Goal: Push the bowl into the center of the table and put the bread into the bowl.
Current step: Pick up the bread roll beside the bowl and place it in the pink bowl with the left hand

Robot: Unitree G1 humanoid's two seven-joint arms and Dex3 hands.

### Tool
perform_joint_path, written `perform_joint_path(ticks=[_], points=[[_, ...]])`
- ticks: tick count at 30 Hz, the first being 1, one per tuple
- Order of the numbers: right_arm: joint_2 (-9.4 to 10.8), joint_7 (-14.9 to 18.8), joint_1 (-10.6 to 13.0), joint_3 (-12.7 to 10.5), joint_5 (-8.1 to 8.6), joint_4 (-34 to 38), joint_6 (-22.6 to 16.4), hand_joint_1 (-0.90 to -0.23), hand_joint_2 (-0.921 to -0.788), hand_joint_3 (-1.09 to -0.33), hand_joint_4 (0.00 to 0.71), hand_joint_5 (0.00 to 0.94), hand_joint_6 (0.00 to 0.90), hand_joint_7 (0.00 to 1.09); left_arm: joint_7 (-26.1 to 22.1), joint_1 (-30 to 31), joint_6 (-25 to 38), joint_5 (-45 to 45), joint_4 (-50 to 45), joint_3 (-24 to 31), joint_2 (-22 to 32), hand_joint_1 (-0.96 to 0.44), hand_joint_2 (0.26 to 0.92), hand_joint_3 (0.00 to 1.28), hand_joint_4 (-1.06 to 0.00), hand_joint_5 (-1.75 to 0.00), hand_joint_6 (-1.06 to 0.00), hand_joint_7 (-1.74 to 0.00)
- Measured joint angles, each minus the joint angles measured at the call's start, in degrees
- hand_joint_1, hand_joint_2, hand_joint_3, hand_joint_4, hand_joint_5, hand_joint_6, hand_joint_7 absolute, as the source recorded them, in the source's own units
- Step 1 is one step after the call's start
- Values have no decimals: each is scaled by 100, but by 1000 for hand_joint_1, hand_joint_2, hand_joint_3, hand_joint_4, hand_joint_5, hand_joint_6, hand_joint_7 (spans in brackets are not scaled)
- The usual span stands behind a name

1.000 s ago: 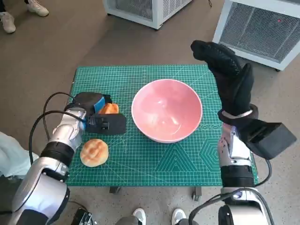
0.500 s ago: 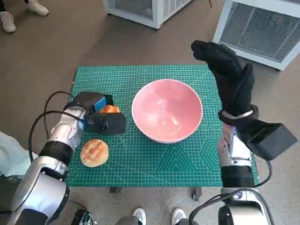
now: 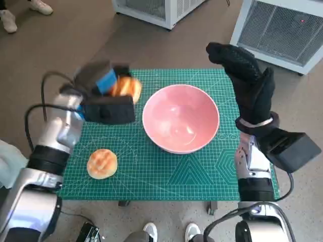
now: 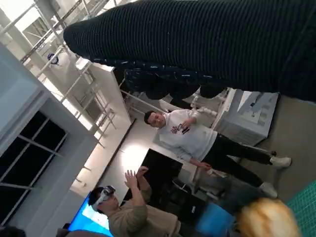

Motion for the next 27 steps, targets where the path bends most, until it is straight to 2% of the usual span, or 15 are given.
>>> perform_joint_path(ticks=[5, 13, 21, 27], points=[[1, 0, 5, 11, -2, -4, 30, -727, -921, -722, 213, 0, 44, 540, -118, 30, -39, -76, -878, 169, 8, 3, 915, 24, -743, -1055, -688, -1157], [-9, 0, 19, 18, -3, -23, 57, -719, -921, -720, 214, 1, 44, 541, -449, -55, -20, -5, -1339, 33, -294, 3, 912, 19, -765, -1081, -691, -1105], [-49, 2, 25, 8, 1, -24, 59, -706, -921, -720, 216, 1, 45, 538, -678, -197, -8, 316, -1234, -444, -742, 2, 919, 14, -752, -1095, -682, -1112], [-78, 2, 39, -8, 11, -26, 66, -705, -921, -716, 218, 2, 50, 535, -623, -405, -247, 708, -610, -929, -1090, 2, 920, 29, -727, -1162, -677, -1083]])
